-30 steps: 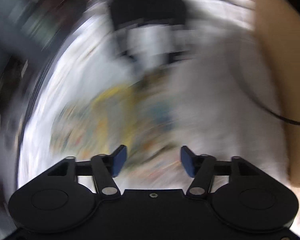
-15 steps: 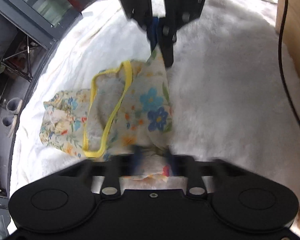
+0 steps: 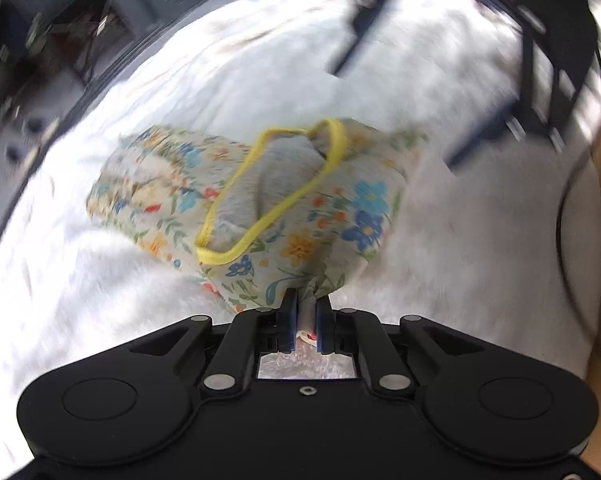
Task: Fold clothes
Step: 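Grasp the folded bundle's corner with the left gripper and lift it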
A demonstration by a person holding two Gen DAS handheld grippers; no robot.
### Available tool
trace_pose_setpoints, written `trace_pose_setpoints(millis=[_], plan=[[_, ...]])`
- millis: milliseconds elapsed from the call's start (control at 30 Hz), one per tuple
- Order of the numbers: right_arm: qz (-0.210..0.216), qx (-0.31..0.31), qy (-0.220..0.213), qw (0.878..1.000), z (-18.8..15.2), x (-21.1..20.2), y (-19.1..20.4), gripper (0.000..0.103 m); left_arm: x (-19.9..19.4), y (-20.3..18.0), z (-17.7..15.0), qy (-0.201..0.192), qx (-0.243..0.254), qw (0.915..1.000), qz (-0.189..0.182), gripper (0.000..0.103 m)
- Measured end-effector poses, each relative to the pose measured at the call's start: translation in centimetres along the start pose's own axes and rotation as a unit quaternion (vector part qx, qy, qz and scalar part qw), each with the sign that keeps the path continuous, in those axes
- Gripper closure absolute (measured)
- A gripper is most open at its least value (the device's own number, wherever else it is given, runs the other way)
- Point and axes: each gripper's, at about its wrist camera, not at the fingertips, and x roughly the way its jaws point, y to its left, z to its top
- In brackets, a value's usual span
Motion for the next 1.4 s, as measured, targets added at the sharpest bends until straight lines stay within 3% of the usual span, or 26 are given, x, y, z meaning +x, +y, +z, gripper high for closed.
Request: trace_pose_setpoints(millis=[100, 200, 233, 267, 300, 333, 400, 433, 467, 533, 567, 600, 633, 667, 733, 767, 800, 833, 867, 933, 1033, 1100, 1200, 1267, 1300, 1400], plan=[[-0.027, -0.008, 0.016, 0.999, 1.2, 1.4, 1.2, 0.019, -0.4, 1.4, 0.7, -0.010, -0.047, 0.9987, -0.015, 0.094], [-0.070, -0.010, 0.071, 0.995, 2.5, 4.4, 2.0, 0.021, -0.9, 2.7, 1.2, -0.025, -0.089, 0.9955, -0.024, 0.094], [-0.077, -0.008, 0.090, 0.993, 2.7, 5.2, 2.0, 0.036, -1.1, 2.9, 1.2, -0.026, -0.095, 0.9948, -0.025, 0.094], [-0.069, -0.001, 0.098, 0.993, 2.8, 5.6, 1.8, 0.073, -1.2, 3.0, 1.2, -0.028, -0.098, 0.9945, -0.025, 0.094], [-0.057, 0.014, 0.115, 0.992, 2.6, 6.0, 1.0, 0.085, -1.2, 3.0, 1.1, -0.028, -0.090, 0.9954, -0.019, 0.094], [-0.046, 0.027, 0.131, 0.990, 2.4, 6.3, 0.3, 0.092, -1.2, 2.8, 1.0, -0.028, -0.081, 0.9962, -0.016, 0.094], [-0.048, 0.024, 0.127, 0.990, 2.2, 6.0, -0.2, 0.093, -1.5, 0.4, 0.8, -0.027, 0.004, 0.9996, -0.009, 0.093], [-0.050, 0.019, 0.123, 0.991, 2.0, 5.7, -0.6, 0.093, -1.6, -1.3, 0.6, -0.031, 0.063, 0.9974, 0.014, 0.092], [-0.047, 0.017, 0.118, 0.992, 2.0, 5.4, -0.8, 0.093, -1.7, -2.9, 0.4, -0.036, 0.120, 0.9915, 0.037, 0.087], [-0.041, 0.005, 0.104, 0.994, 2.0, 5.0, -1.0, 0.094, -1.2, -5.1, -0.2, -0.043, 0.192, 0.9774, 0.078, 0.053], [-0.038, -0.005, 0.095, 0.995, 2.0, 4.8, -1.1, 0.094, -0.9, -6.3, -0.5, -0.054, 0.228, 0.9669, 0.101, 0.027], [-0.035, -0.014, 0.093, 0.995, 2.1, 4.7, -1.1, 0.094, -0.7, -7.5, -0.9, -0.064, 0.263, 0.9546, 0.124, 0.020], [-0.033, -0.021, 0.092, 0.995, 2.2, 4.6, -1.1, 0.094, -0.3, -8.1, -1.1, -0.074, 0.280, 0.9482, 0.131, 0.020], [-0.031, -0.020, 0.091, 0.995, 2.2, 4.5, -1.0, 0.094, 0.1, -8.1, -1.0, -0.067, 0.282, 0.9476, 0.135, 0.020], [-0.031, -0.032, 0.085, 0.995, 2.3, 4.3, -0.9, 0.094, 1.4, -7.9, -0.9, -0.047, 0.285, 0.9486, 0.131, 0.020], [-0.030, -0.036, 0.082, 0.996, 2.3, 4.3, -0.8, 0.094, 2.1, -7.6, -0.8, -0.034, 0.286, 0.9499, 0.123, 0.025], [-0.029, -0.043, 0.076, 0.996, 2.4, 4.1, -0.7, 0.094, 2.5, -7.2, -0.8, -0.023, 0.286, 0.9521, 0.107, 0.049], [-0.028, -0.049, 0.074, 0.996, 2.5, 4.1, -0.7, 0.094, 2.8, -6.8, -0.8, -0.013, 0.285, 0.9540, 0.091, 0.065], [-0.029, -0.057, 0.071, 0.995, 2.5, 4.1, -0.6, 0.094, 2.9, -6.7, -0.8, -0.009, 0.282, 0.9555, 0.087, 0.090], [-0.036, -0.099, 0.058, 0.993, 2.3, 3.8, 0.0, 0.094, 2.6, -5.4, -0.1, 0.000, 0.240, 0.9685, 0.064, 0.091], [-0.047, -0.168, 0.036, 0.984, 1.8, 3.5, 1.0, 0.094, 2.3, -5.3, -0.1, 0.015, 0.228, 0.9718, 0.059, 0.091], [-0.041, -0.201, 0.021, 0.979, 1.4, 3.1, 1.7, 0.094, 1.3, -5.6, -0.5, 0.033, 0.208, 0.9771, 0.031, 0.092], [0.002, -0.230, 0.003, 0.973, 0.9, 2.3, 2.7, 0.094, 0.1, -5.3, -0.9, 0.044, 0.130, 0.9904, -0.018, 0.092], [0.018, -0.204, 0.010, 0.979, 0.9, 2.3, 2.9, 0.091, 0.0, -3.8, -0.9, 0.051, 0.047, 0.9965, -0.046, 0.093], [0.015, -0.183, 0.019, 0.983, 0.9, 2.5, 2.9, 0.086, -0.1, -2.5, -0.8, 0.050, -0.007, 0.9972, -0.055, 0.094], [-0.037, -0.137, 0.017, 0.990, 0.9, 2.2, 2.8, 0.041, -0.4, 0.6, -0.3, 0.044, -0.099, 0.9919, -0.065, 0.095]])
